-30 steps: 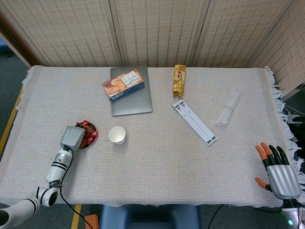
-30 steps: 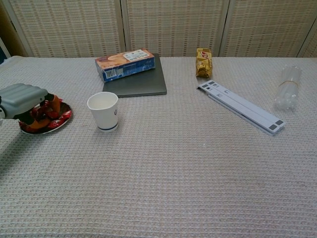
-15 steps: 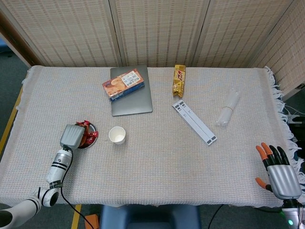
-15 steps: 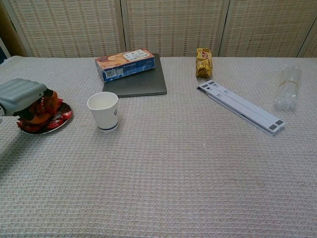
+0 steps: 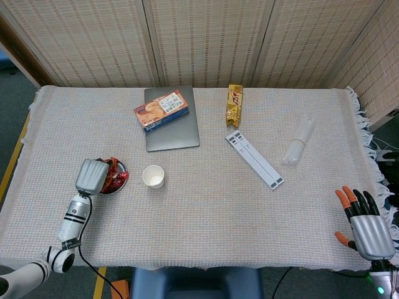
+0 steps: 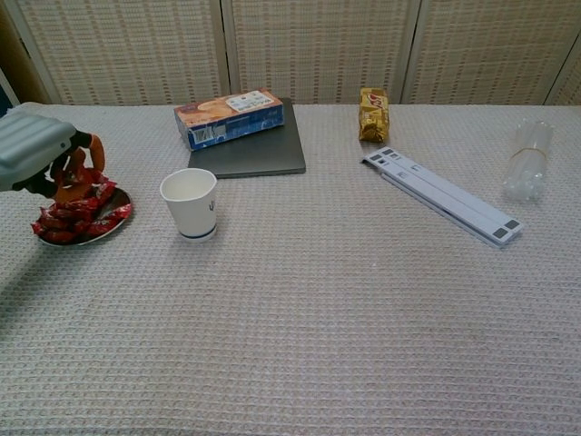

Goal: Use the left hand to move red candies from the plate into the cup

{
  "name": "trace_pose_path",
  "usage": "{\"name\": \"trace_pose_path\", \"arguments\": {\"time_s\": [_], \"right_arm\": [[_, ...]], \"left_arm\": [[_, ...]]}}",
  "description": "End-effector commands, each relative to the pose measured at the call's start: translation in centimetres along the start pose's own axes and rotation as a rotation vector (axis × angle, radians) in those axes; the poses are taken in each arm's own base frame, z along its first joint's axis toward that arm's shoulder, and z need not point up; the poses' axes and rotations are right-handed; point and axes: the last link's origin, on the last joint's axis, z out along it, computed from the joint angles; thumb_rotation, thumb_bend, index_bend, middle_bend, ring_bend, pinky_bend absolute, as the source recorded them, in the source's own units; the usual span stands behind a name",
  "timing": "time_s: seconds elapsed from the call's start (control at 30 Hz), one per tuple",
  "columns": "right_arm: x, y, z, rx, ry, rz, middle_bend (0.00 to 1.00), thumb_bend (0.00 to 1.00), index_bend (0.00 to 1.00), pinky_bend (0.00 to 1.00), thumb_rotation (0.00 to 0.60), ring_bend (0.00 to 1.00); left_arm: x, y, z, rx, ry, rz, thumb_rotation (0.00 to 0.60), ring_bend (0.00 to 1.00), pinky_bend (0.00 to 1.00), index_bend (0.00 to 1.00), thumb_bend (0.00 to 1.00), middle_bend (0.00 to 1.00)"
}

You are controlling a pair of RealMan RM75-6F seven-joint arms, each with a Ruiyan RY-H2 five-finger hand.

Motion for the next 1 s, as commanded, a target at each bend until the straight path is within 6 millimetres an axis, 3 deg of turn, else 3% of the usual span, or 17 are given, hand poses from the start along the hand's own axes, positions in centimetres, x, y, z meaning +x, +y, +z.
{"name": "trace_pose_path", "arguments": {"time_s": [0.03,0.47,1.0], "right_arm": [[0.0,0.0,0.0,0.001,0.0,0.001,0.0,0.06,0.0,0.0,0.6,0.0],[0.4,0.4,0.0,-0.001,-0.001,0.02,0.0,0.06,0.0,0.0,0.6,0.0],[0.7,0.6,-0.4,0.004,0.005,0.034,0.0,0.06,0.0,0.0,0.6,0.0]], "left_arm": [[2.1,0.6,0.2,-0.016,0.056,0.009,0.6,0.64,1.0,0.72,0.69,0.72],[5.0,6.0,1.0,-0.091,0.079,0.023,0.6,0.64,1.0,0.72,0.69,0.72],[3.8,10.7,0.7,-0.169,0.039,0.067,0.6,0.64,1.0,0.72,0.69,0.71]]}}
